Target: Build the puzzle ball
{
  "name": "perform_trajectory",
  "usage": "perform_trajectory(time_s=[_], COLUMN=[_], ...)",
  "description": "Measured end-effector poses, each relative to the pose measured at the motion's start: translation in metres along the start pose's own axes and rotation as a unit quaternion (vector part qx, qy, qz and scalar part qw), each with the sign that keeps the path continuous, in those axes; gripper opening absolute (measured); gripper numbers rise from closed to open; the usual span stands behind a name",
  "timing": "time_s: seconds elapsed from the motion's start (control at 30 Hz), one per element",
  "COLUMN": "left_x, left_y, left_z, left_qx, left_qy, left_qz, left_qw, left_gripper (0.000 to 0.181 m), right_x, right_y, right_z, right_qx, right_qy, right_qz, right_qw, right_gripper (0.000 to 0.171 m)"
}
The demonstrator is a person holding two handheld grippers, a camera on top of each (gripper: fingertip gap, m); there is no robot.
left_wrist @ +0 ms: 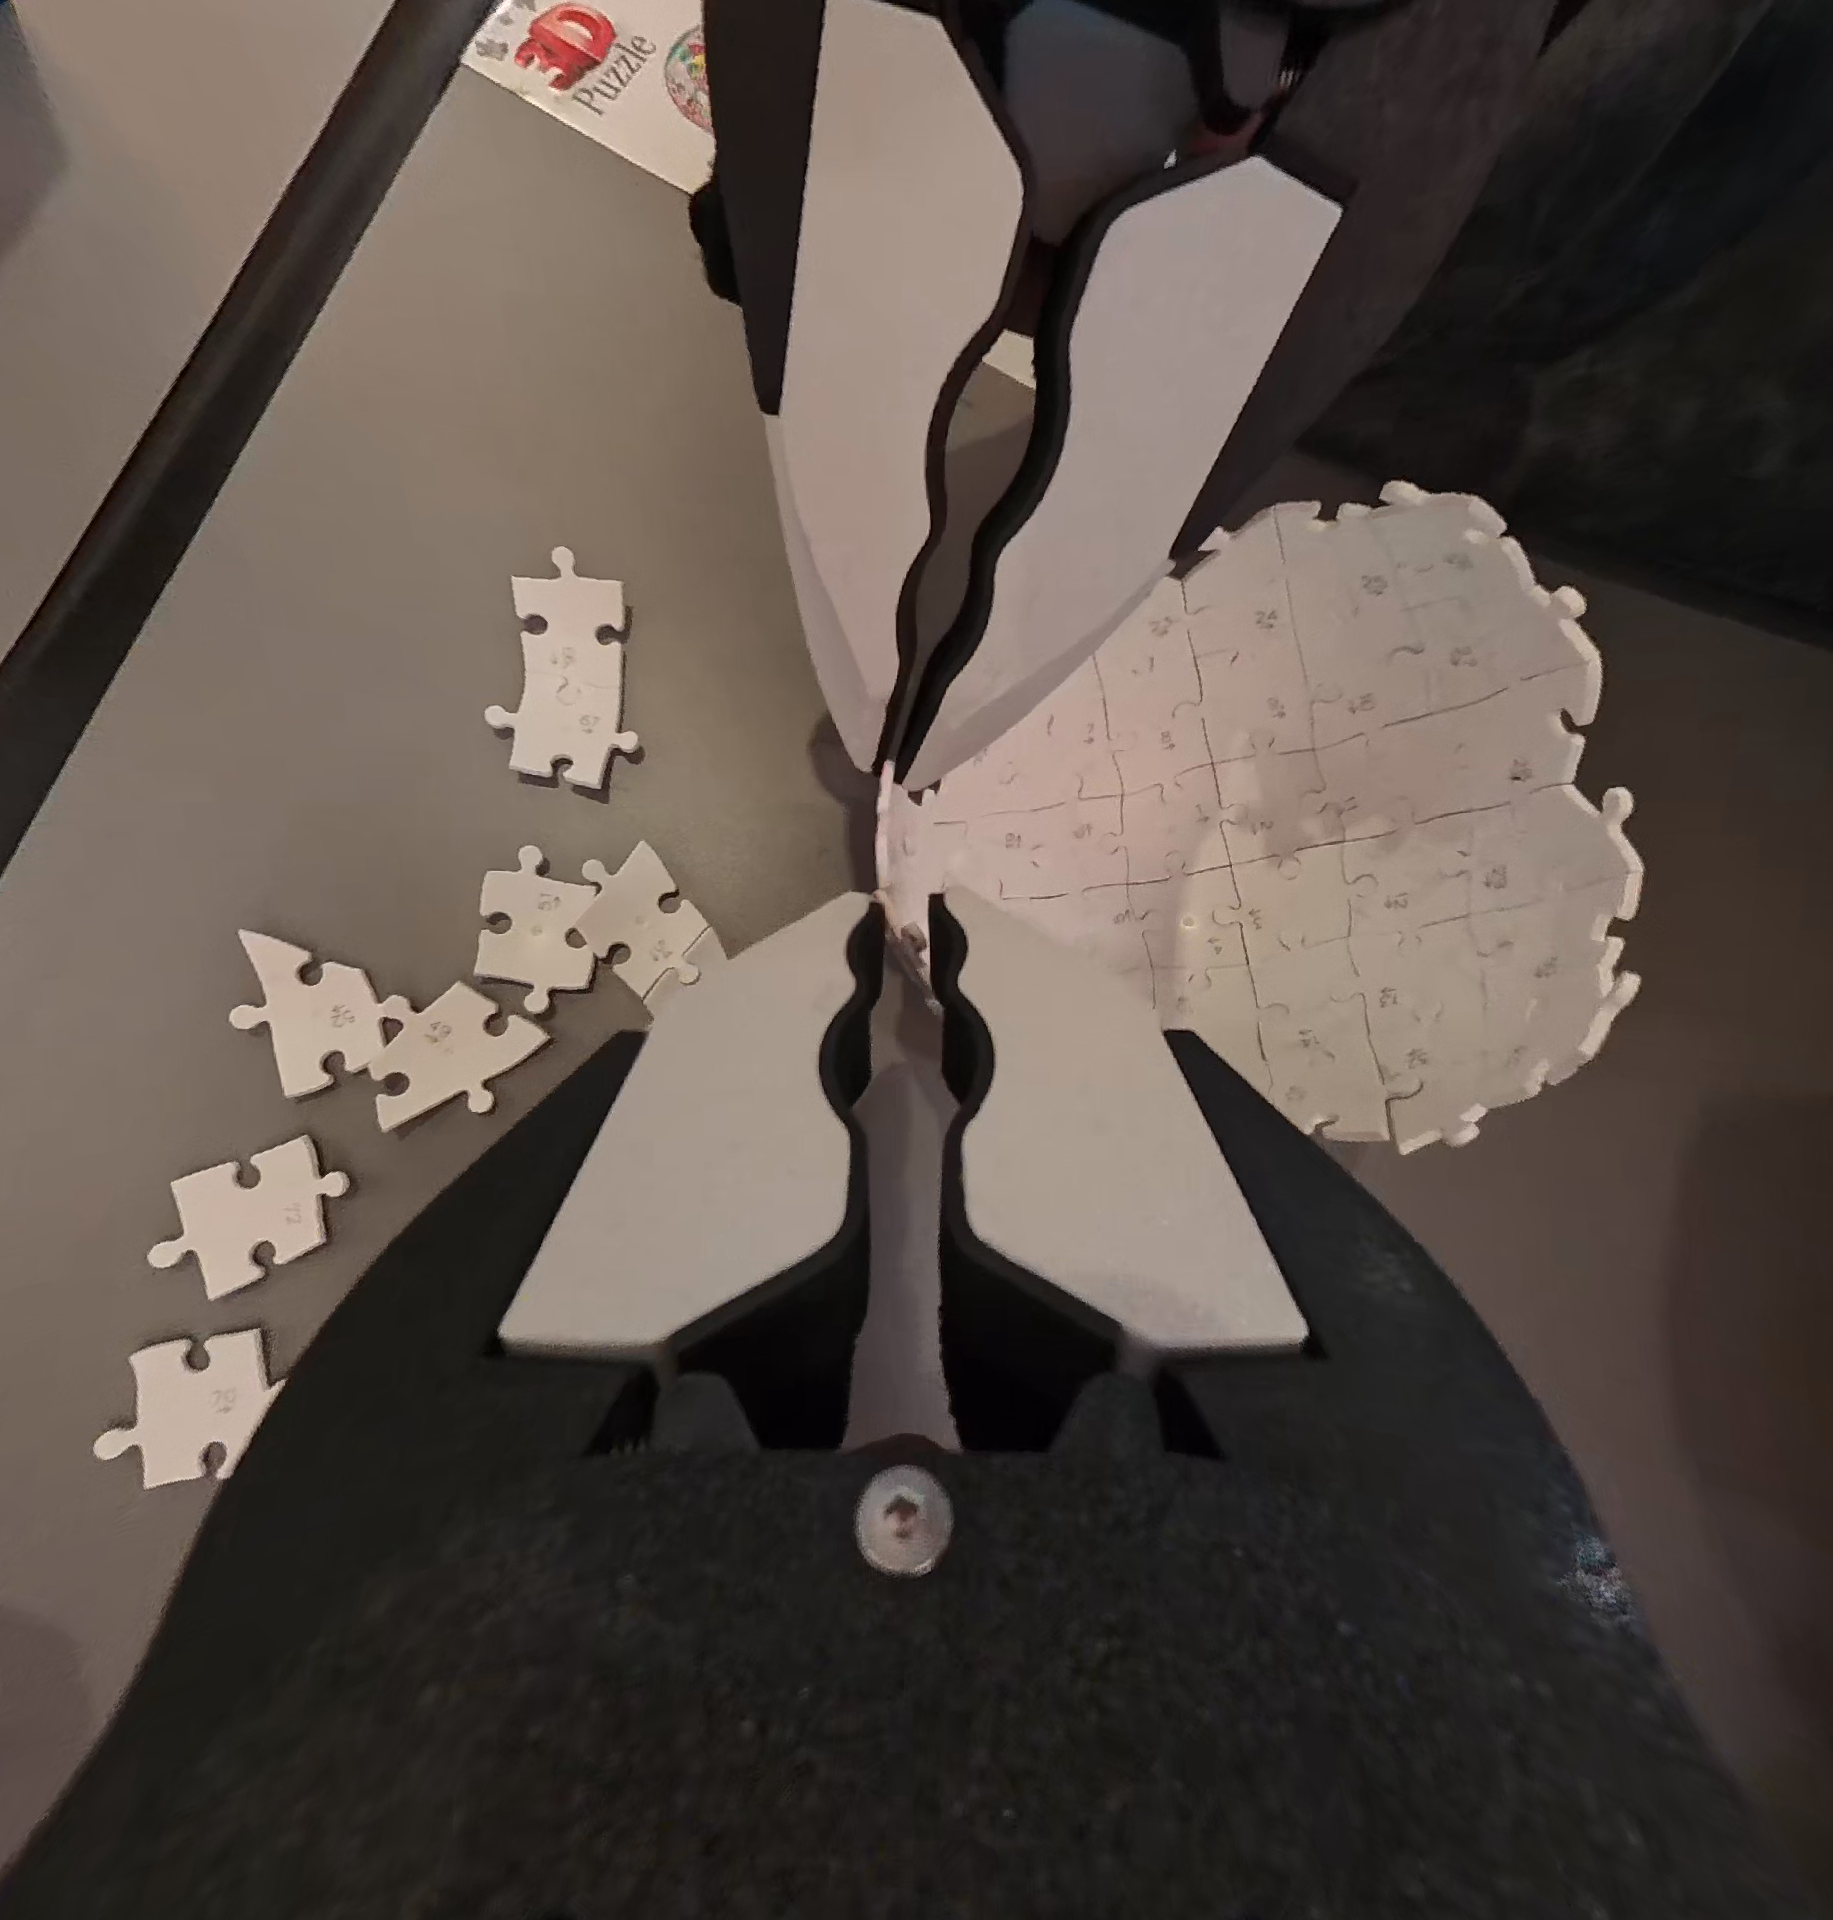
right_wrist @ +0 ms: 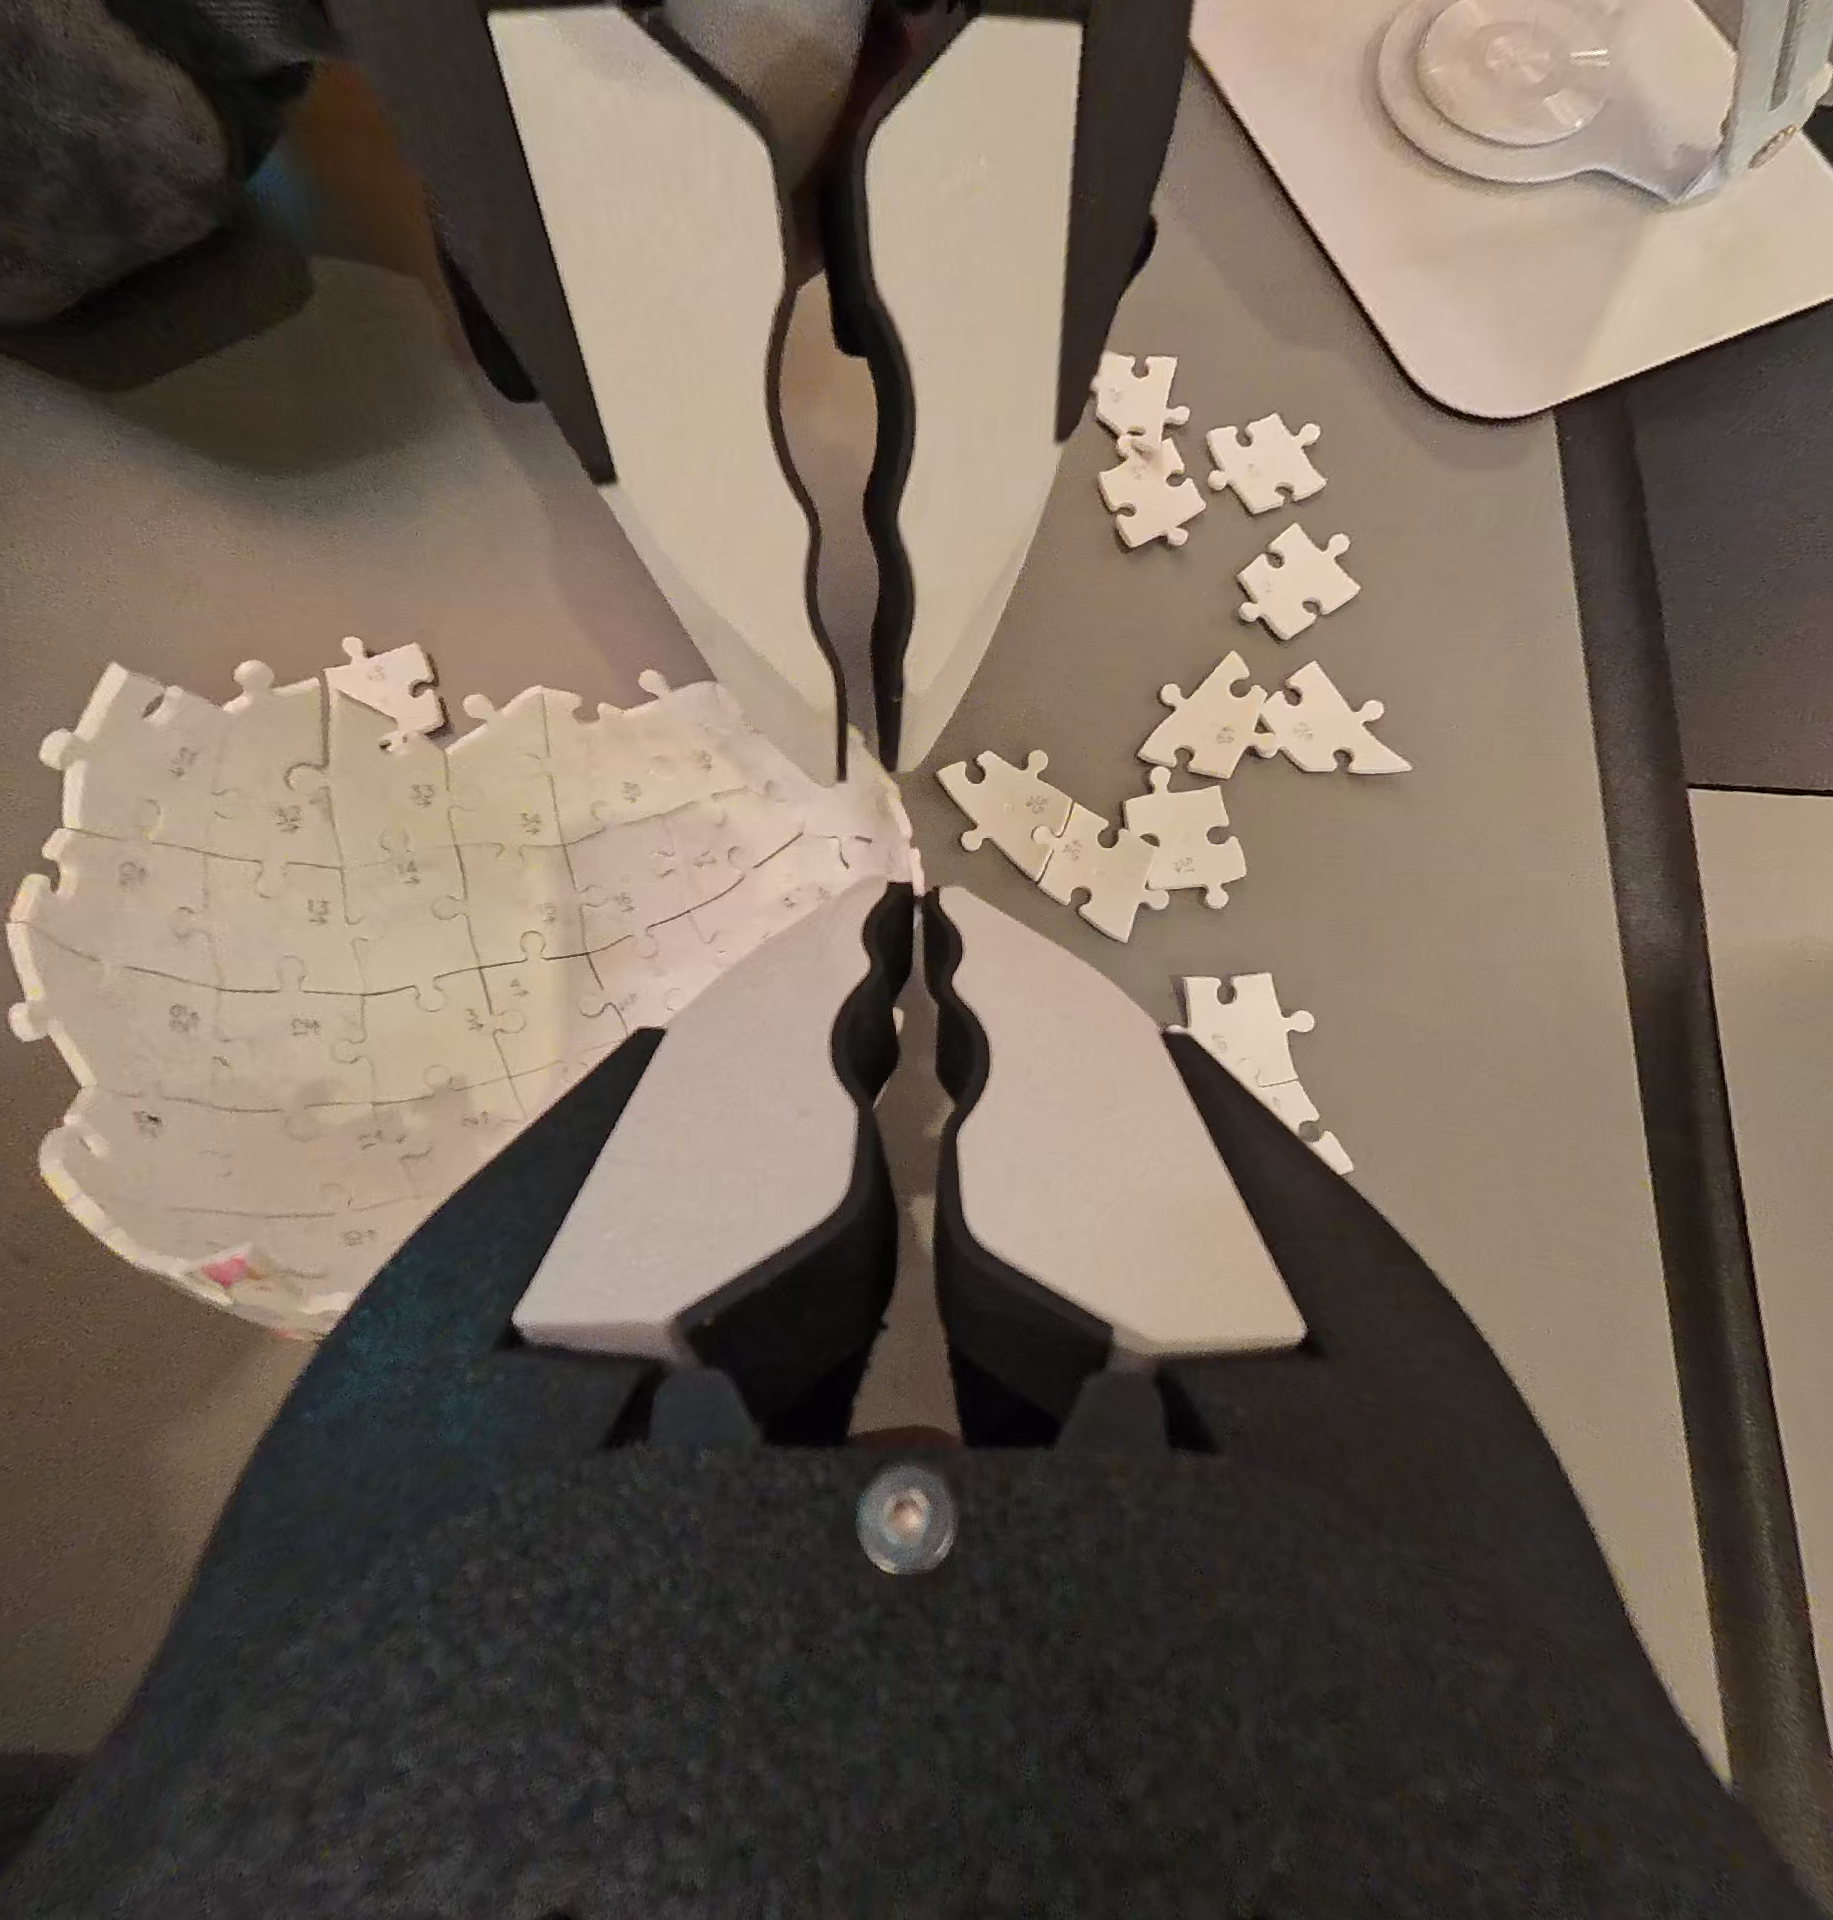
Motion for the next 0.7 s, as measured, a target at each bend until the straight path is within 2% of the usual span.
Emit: perform_trajectory(time_s=[0.4,0.7], left_x=[-0.0011,-0.0013], left_y=[-0.0019,-0.0021], left_z=[0.0,-0.0009], left_qx=[0.008,0.011], left_qy=[-0.005,-0.006], left_qz=[0.0,-0.003], left_qw=[1.0,1.0], left_gripper=[0.007,0.007], right_x=[0.0018,0.0005], right_y=[-0.0012,-0.0006], right_z=[0.001,0.0017], right_qx=[0.0,0.02], right_qy=[-0.007,-0.01], right_qz=[0.013,-0.014], right_qw=[1.0,1.0], right_gripper=[0.002,0.002])
Point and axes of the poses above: each gripper's, where its closed fingertips meet, z out along the fingers, x out of its underside, y = z × x across the jaws, the point moved 6 cm from there along -z, back along the fingers, and after that the axes turned 2 degrees about z, right-handed, at the moved point
